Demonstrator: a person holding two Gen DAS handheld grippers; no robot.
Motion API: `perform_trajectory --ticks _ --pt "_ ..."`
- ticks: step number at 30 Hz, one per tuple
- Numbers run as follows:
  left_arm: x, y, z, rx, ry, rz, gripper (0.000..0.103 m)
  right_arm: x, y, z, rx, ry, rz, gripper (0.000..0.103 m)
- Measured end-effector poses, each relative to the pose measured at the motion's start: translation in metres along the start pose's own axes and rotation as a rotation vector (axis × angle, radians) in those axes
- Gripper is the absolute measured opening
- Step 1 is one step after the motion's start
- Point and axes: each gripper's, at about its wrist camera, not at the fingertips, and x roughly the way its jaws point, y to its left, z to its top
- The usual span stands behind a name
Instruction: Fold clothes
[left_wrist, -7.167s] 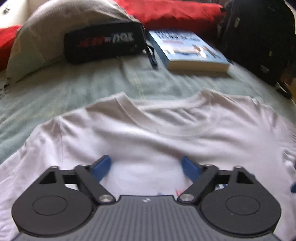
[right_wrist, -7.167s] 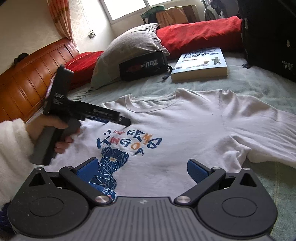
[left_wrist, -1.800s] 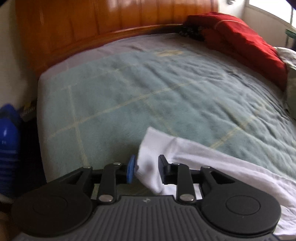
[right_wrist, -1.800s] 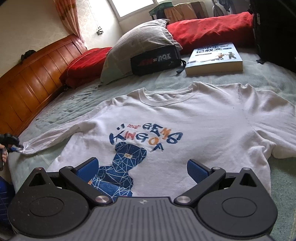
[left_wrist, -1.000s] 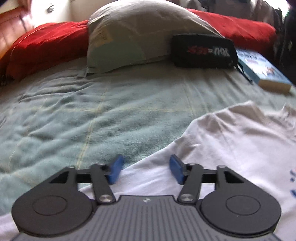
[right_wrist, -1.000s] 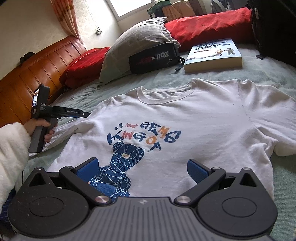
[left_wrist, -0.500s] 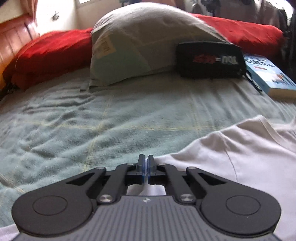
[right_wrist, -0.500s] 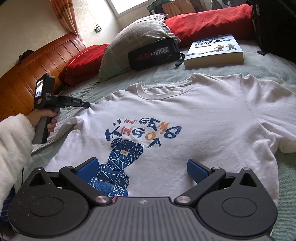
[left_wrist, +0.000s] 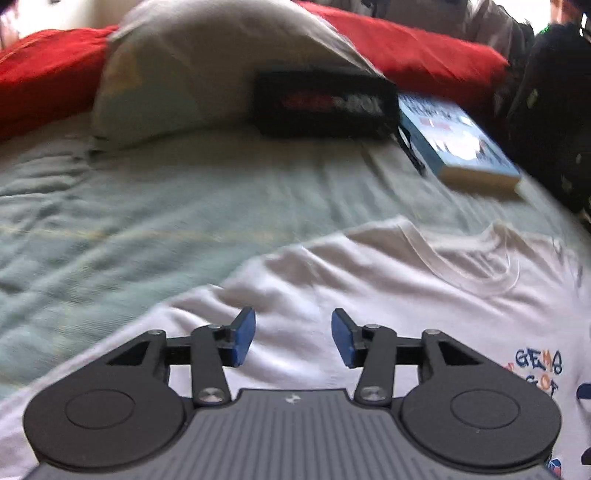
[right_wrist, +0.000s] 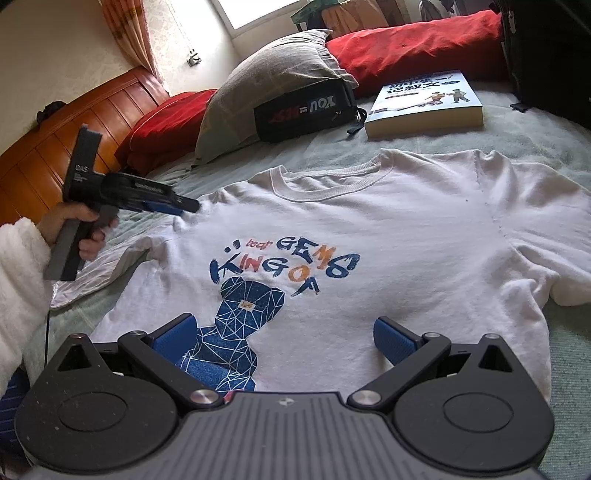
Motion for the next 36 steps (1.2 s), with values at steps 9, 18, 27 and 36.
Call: perform_trajectory --ticks 9,18,27,36 --pt "0.043 -0.014 0.035 -0.115 -0.057 0.183 0.055 -0.006 -0.003 0.002 0.01 -0.024 0.0 0.103" --pt "-0.04 -0.029 0.008 -0.062 -0.089 0.148 0.058 -0.027 0.0 0.004 0.008 -0.065 0.033 0.103" --pt "-0.122 0.002 -0.059 -0.083 -0.069 0.163 0.065 -0.04 0.025 -0.004 -0.045 -0.044 0.056 0.103" --pt "-0.173 0.091 -0.162 -0.282 -0.104 0.136 0.068 -0.047 0.039 -0.043 0.032 0.071 0.034 0.103"
